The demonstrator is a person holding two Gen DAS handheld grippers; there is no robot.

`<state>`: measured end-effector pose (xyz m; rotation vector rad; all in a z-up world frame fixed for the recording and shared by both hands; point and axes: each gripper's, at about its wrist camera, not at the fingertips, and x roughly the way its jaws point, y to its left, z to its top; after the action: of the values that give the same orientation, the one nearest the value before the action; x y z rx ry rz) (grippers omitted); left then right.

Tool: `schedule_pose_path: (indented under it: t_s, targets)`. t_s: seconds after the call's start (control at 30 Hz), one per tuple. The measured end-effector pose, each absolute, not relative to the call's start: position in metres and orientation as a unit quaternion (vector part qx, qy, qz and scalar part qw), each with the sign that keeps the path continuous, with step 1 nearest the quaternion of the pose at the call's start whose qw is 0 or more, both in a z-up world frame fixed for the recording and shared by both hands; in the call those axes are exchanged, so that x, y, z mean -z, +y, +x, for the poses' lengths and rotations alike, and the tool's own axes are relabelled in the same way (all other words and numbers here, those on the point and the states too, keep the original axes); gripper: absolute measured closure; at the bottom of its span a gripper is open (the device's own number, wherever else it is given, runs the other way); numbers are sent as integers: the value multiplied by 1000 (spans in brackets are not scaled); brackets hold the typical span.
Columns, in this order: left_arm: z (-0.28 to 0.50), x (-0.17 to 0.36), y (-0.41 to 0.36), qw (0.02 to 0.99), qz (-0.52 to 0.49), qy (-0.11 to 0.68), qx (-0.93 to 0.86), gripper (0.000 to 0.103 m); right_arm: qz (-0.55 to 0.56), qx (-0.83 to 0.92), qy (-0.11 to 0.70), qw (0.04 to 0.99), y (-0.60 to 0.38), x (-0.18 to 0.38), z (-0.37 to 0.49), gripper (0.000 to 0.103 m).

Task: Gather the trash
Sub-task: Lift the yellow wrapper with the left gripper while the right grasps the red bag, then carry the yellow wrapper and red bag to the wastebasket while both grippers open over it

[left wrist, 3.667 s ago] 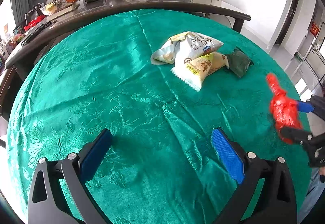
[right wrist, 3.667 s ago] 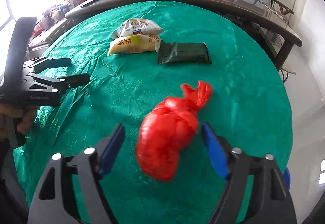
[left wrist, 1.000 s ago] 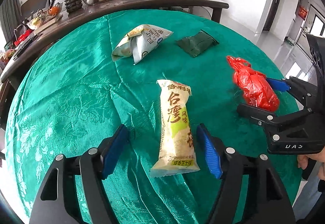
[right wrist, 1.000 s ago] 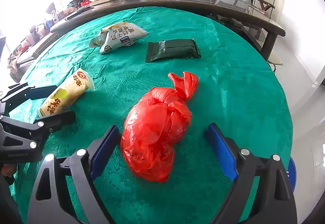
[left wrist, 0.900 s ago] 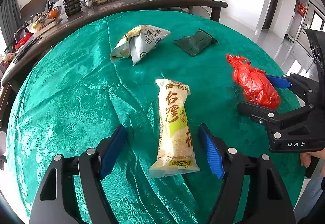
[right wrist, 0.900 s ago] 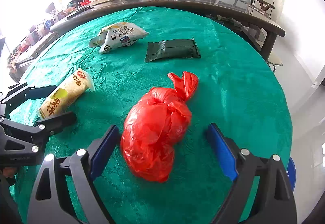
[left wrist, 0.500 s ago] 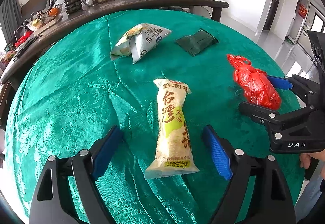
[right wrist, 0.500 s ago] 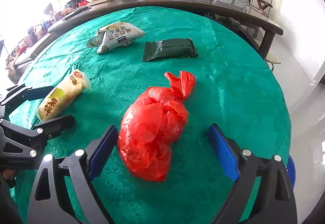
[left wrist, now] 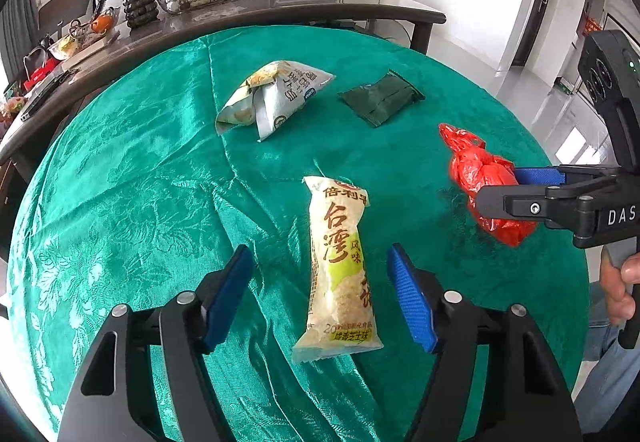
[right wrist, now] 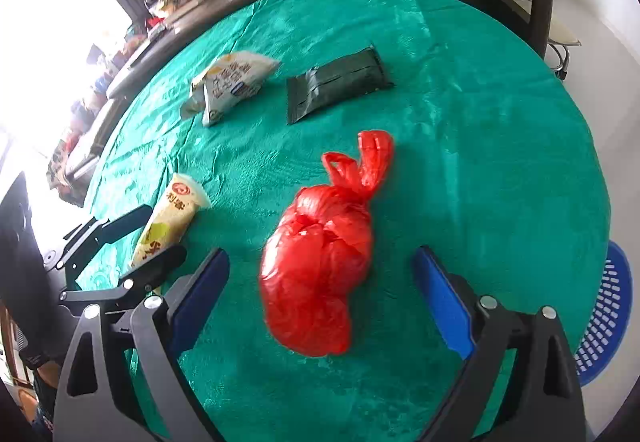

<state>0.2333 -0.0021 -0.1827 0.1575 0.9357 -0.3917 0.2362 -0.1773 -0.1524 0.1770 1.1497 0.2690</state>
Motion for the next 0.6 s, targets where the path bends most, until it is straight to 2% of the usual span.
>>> schedule_pose_path:
  t_s: [0.07, 0.1, 0.13, 0.17, 0.23, 0.27, 0.6]
  targets:
    - [233, 182, -1, 870, 73, 451, 186, 44, 64, -121, 537, 832, -173, 151, 236, 15]
    - [232, 182, -1, 870, 72, 451, 187, 49, 56, -119, 537, 833, -171, 152, 237, 27]
    - [232, 182, -1, 869, 71, 452, 187, 53, 51, -120, 540, 831, -171, 154, 237, 50]
    - [231, 182, -1, 868, 70, 454, 190, 63, 52, -118, 541, 831, -172, 154, 236, 57]
    - [231, 183, -1, 865, 65, 457, 197, 83, 58, -121, 530, 837, -177, 150, 232, 59]
    - [231, 183, -1, 865, 63, 457, 197, 85, 60, -121, 524, 841, -179, 147, 230, 59]
    - [220, 167, -3, 875, 30, 428, 225, 88, 73, -145, 496, 853, -201, 129, 214, 59]
